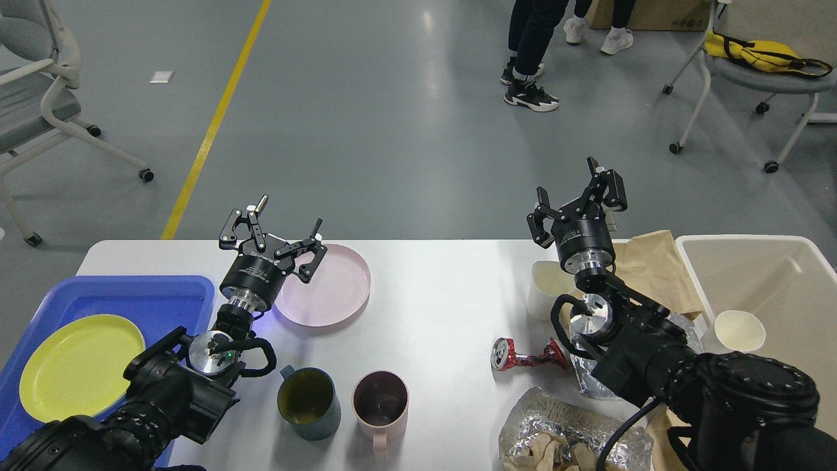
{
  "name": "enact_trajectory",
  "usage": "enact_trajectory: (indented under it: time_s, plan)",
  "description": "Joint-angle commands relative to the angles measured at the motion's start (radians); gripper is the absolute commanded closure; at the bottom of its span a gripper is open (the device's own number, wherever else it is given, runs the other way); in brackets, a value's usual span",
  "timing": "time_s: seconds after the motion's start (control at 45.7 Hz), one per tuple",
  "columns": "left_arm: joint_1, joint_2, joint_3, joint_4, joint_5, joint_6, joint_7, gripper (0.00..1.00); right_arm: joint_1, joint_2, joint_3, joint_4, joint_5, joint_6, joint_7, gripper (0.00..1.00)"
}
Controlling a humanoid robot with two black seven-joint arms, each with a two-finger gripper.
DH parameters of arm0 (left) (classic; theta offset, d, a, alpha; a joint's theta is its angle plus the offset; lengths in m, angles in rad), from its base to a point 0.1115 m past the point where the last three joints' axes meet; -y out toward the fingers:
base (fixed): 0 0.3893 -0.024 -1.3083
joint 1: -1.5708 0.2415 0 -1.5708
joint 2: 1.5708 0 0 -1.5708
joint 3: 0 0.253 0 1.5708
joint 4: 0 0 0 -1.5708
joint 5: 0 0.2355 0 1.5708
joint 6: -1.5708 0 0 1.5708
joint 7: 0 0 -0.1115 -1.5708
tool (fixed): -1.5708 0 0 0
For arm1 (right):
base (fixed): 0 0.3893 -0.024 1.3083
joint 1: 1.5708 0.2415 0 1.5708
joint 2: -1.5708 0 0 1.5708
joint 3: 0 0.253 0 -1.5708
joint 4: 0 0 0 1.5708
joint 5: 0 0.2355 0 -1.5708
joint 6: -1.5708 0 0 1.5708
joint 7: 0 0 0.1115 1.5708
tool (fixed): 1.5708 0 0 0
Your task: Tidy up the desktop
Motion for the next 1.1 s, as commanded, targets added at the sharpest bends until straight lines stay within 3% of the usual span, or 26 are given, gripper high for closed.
enact_trajectory:
  time_s: [0.0, 1.073]
  plan:
    - [0.0, -0.001, -0.001, 0.0, 0.0, -0.001, 0.0, 0.04, 0.0, 0.0, 0.0, 0.0, 0.0, 0.0, 0.001, 0.0]
    - [-0.003, 0.004, 0.028, 0.0, 0.008, -0.005, 0.014, 0.04, 0.001, 0.0, 0.0, 0.0, 0.0, 0.0, -0.001, 0.0]
